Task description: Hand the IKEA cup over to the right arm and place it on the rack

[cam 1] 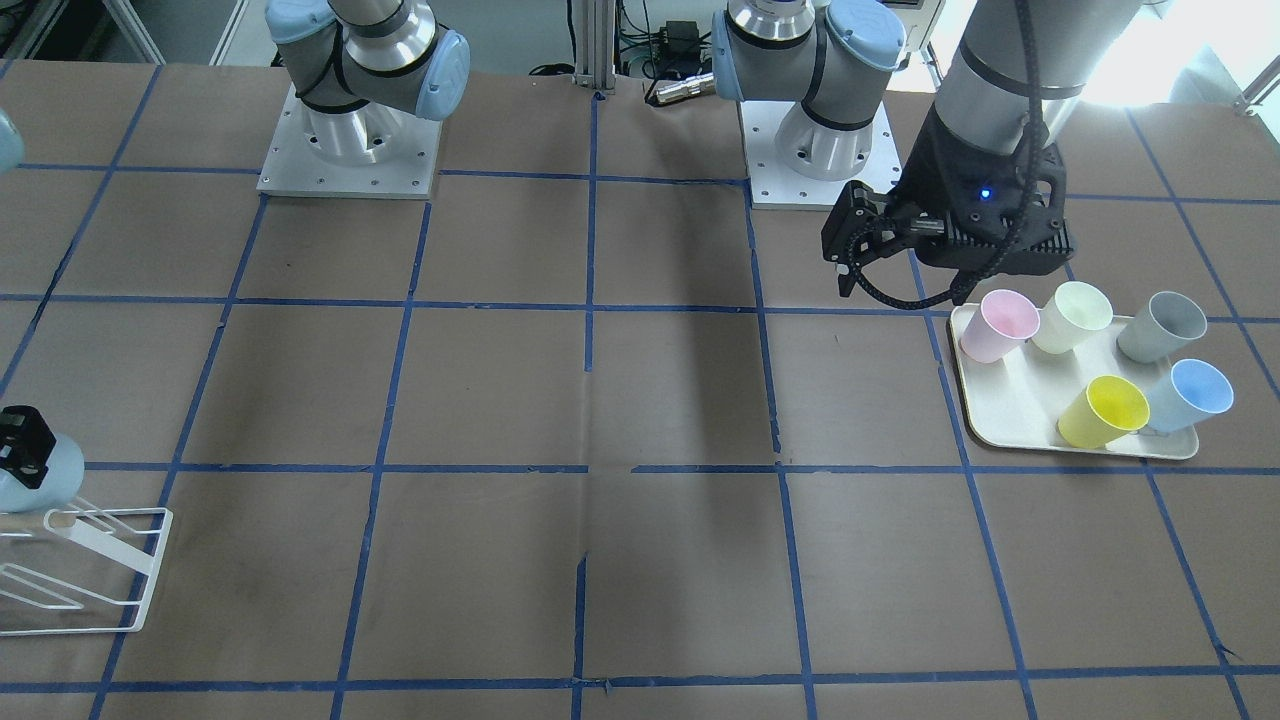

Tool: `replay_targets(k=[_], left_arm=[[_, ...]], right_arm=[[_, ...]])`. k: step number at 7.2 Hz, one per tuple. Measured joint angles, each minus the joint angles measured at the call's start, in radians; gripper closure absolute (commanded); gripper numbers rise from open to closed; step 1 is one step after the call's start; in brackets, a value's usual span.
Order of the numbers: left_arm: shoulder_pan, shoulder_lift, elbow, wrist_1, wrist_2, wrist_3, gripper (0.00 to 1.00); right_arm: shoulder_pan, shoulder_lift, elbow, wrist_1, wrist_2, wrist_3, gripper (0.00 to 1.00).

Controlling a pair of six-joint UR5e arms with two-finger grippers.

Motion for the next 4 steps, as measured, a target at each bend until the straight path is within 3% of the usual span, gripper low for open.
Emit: replay_targets(k=[1, 4], left_arm=[[-0.002, 0.002, -0.001, 0.0, -0.001, 0.0, 0.0], [-0.001, 0.008, 0.002, 0.0, -0.028, -0.001, 0.0]], right_arm=[[0.0, 0.016, 0.005, -0.005, 0.0, 0.001, 0.0], [0.002, 0.029, 0.01, -0.004, -0.002, 0.012, 0.0]])
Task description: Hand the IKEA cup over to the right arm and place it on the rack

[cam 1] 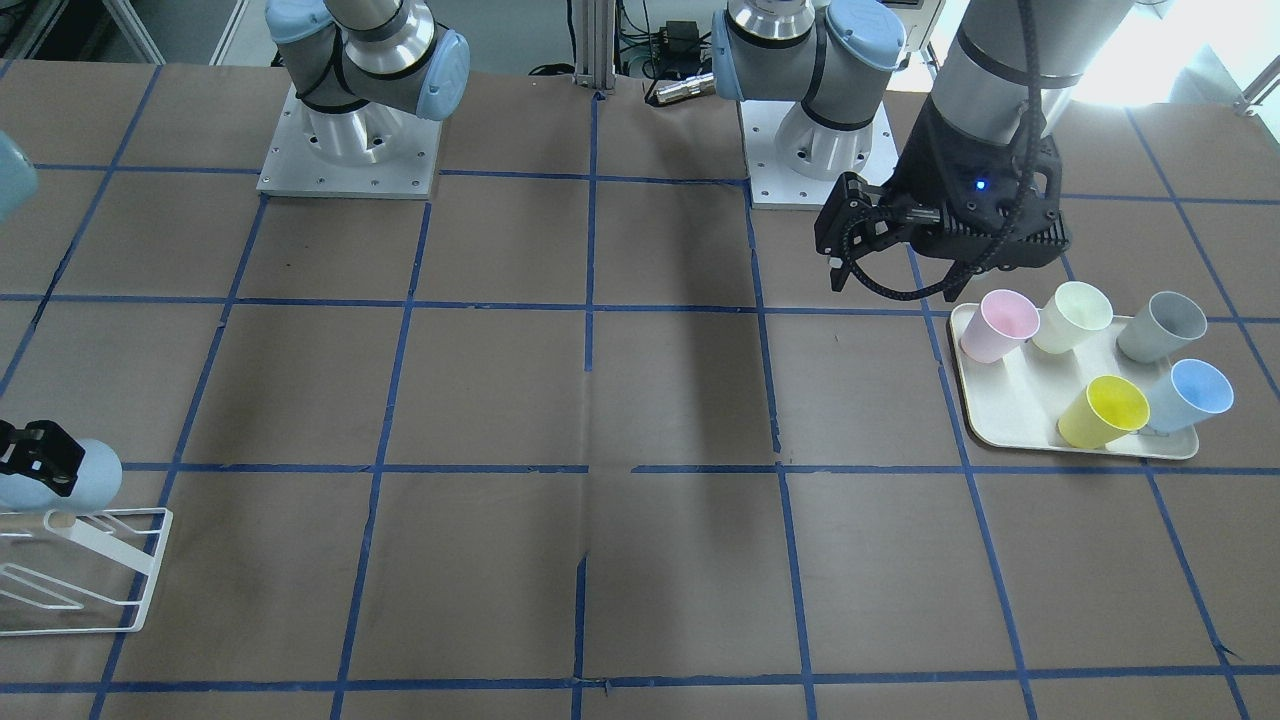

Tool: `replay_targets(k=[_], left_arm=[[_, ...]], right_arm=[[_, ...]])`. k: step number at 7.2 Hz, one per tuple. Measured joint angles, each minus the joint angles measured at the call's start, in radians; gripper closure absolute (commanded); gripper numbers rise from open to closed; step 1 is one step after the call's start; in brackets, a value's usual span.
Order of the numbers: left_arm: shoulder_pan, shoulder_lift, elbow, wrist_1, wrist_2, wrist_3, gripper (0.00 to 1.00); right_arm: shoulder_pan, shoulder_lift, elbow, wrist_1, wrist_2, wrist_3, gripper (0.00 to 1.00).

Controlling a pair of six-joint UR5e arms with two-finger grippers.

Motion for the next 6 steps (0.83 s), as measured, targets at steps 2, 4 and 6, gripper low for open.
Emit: replay_targets(k=[2, 4, 6], left_arm=[[0.001, 0.003, -0.003, -0.001, -0.006, 0.0, 0.0], [0.002, 0.006, -0.006, 0.0, -0.01, 0.001, 0.0], [0.003, 0.006, -0.009, 0.001, -0.011, 0.001, 0.0]], right_arm=[[0.016, -0.034, -0.004, 0.024, -0.002, 0.023, 0.0], [0.083, -0.107, -0.013, 0.13, -0.001, 0.09, 0.0], [0.21, -0.168, -0.016, 0.194, 0.003, 0.168, 0.0]])
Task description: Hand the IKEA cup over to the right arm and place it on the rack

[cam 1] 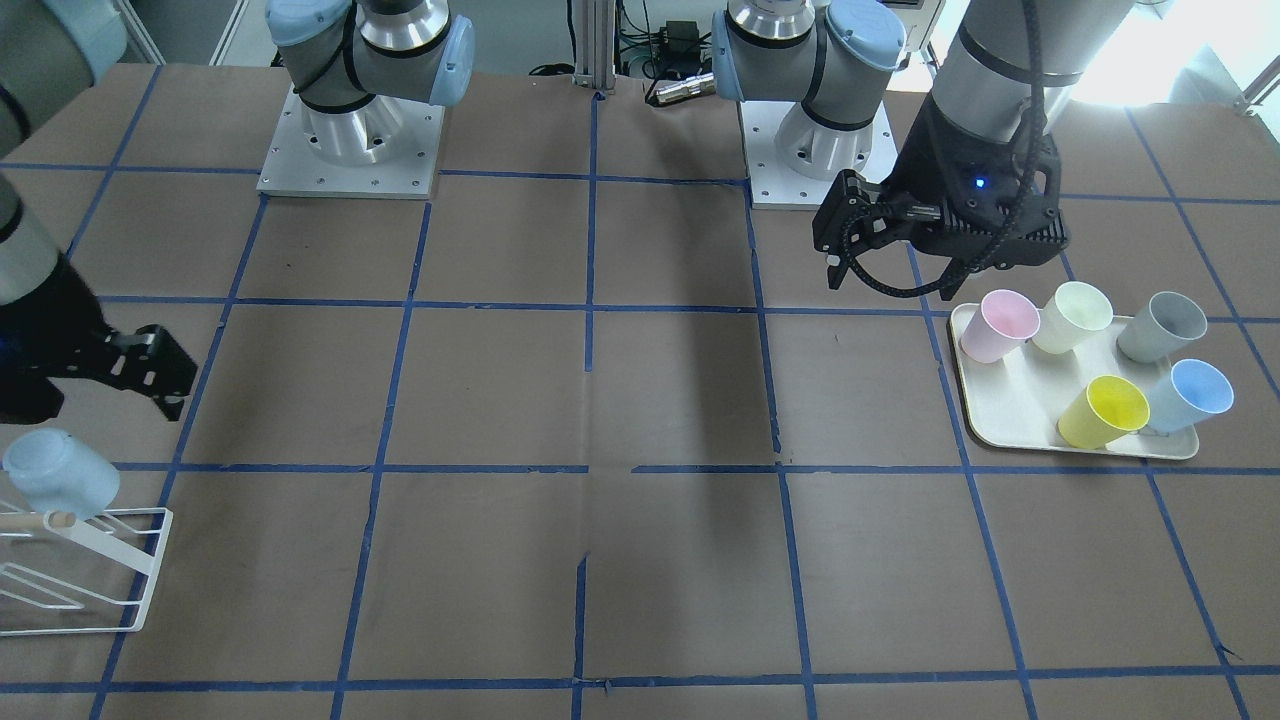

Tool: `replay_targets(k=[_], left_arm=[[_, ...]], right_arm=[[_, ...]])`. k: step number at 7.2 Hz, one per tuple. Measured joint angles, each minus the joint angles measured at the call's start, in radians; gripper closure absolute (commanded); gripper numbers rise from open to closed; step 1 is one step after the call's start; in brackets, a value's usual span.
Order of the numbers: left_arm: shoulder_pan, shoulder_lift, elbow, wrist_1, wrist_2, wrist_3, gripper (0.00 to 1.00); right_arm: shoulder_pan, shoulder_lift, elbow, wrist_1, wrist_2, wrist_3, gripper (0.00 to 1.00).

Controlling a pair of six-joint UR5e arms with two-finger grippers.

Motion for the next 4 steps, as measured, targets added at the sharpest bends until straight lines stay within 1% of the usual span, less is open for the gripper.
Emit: replay_targets(k=[1, 2, 3, 4], left_arm=[[0.001, 0.0, -0.002, 0.0, 0.001, 0.0, 0.0], [0.001, 0.001, -0.003, 0.0, 0.001, 0.0, 0.0], [0.002, 0.001, -0.003, 0.0, 0.003, 0.0, 0.0], [0.002, 0.002, -0.003, 0.0, 0.004, 0.0, 0.0]], right_arm=[[0.069, -0.022, -0.002, 0.048, 0.023, 0.033, 0.0], [0.115, -0.046, -0.003, 0.102, 0.064, 0.067, 0.0], [0.143, -0.077, -0.007, 0.152, 0.094, 0.127, 0.0], [0.168, -0.098, -0.021, 0.2, 0.1, 0.202, 0.0]])
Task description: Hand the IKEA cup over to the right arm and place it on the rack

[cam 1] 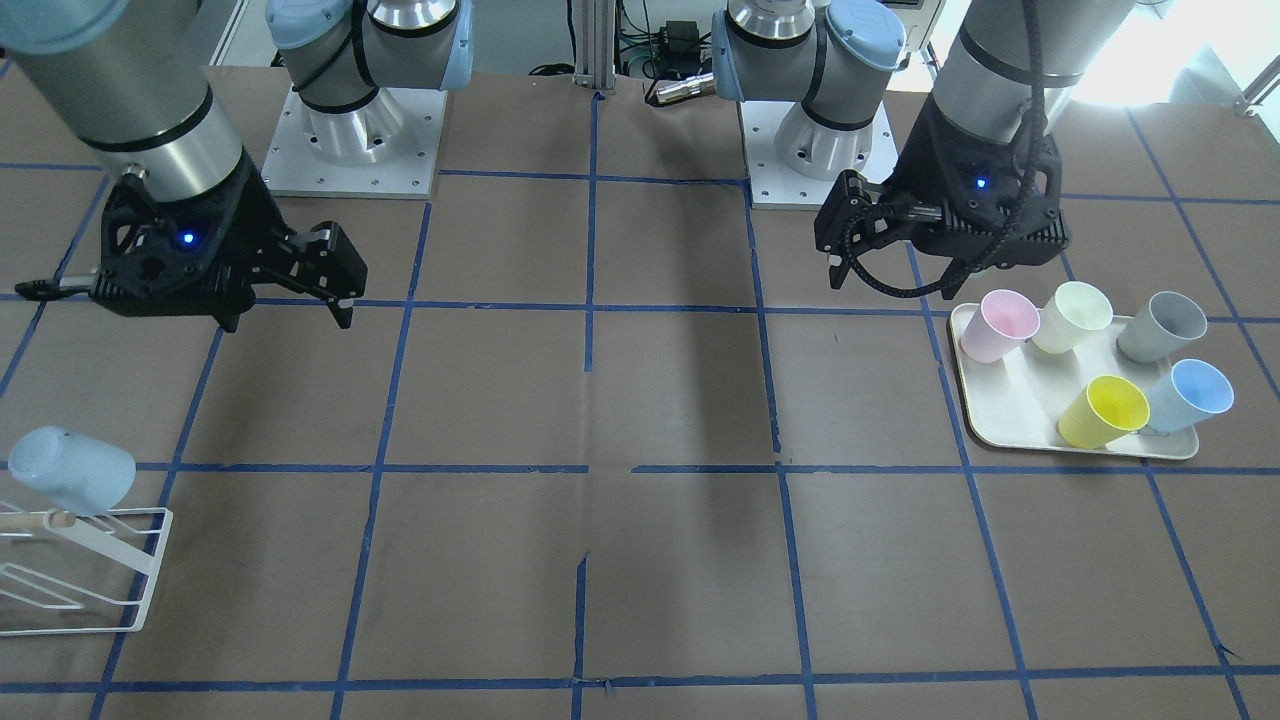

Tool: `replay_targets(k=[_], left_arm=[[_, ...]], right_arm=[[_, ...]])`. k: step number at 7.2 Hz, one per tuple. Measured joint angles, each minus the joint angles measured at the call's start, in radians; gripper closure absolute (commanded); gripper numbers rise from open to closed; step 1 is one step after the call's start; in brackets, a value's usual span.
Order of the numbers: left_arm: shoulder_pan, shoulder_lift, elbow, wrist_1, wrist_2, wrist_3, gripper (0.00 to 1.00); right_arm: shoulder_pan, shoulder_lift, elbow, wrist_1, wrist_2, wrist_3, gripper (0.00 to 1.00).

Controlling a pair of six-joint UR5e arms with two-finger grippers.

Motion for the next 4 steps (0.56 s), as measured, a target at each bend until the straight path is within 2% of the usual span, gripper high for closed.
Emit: replay_targets(k=[4], left_arm=[[0.0, -0.001, -0.001, 0.0, -0.003, 0.0, 0.0]], right_arm=[[0.039, 0.008, -0.089, 0.106, -0.013, 0.128, 0.0]])
